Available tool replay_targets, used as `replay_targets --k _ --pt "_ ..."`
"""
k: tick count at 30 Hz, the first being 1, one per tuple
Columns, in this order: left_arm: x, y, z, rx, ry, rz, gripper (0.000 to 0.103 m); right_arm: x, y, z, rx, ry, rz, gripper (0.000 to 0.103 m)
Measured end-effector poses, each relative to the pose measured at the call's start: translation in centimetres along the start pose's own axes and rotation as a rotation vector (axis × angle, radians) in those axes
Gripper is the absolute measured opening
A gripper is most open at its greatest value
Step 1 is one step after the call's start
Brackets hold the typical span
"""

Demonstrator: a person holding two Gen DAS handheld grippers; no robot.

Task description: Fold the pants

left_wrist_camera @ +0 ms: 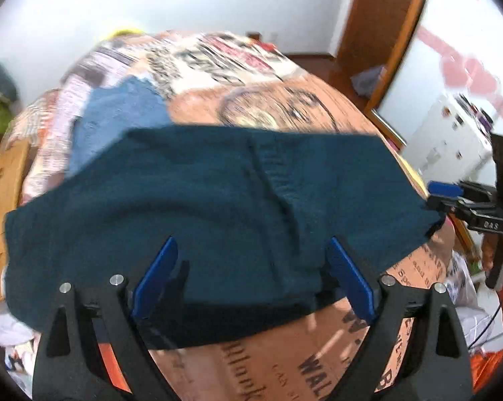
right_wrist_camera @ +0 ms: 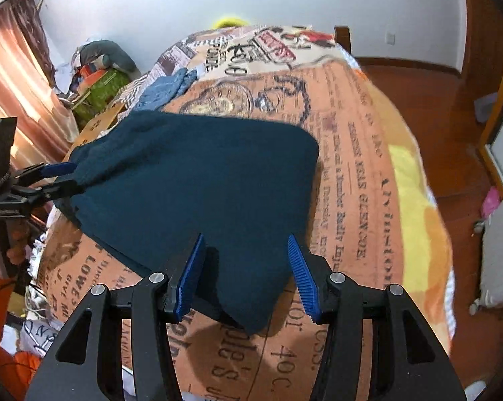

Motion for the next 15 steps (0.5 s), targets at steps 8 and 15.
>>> replay_targets --k 8,15 --pt "-5.1 -1.6 -9.4 -0.246 0.149 0.095 0.092 -1.0 3.7 -4.3 -0.071 0.036 0.106 0.048" --pt "-5.7 -8.3 -18.5 -0.508 0.185 0.051 0.092 1.6 5.7 -9.3 -0.154 0.067 0.104 0.048"
Point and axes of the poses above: each gripper's, at about its wrist camera, not at the fingertips, and x roughly the way its jaws point, z to its right, y to its top, the point moved 5 cm from there along x, roughly the way its jaws point, and after that the axes turned 2 degrees about x, right-handed, at the moved point
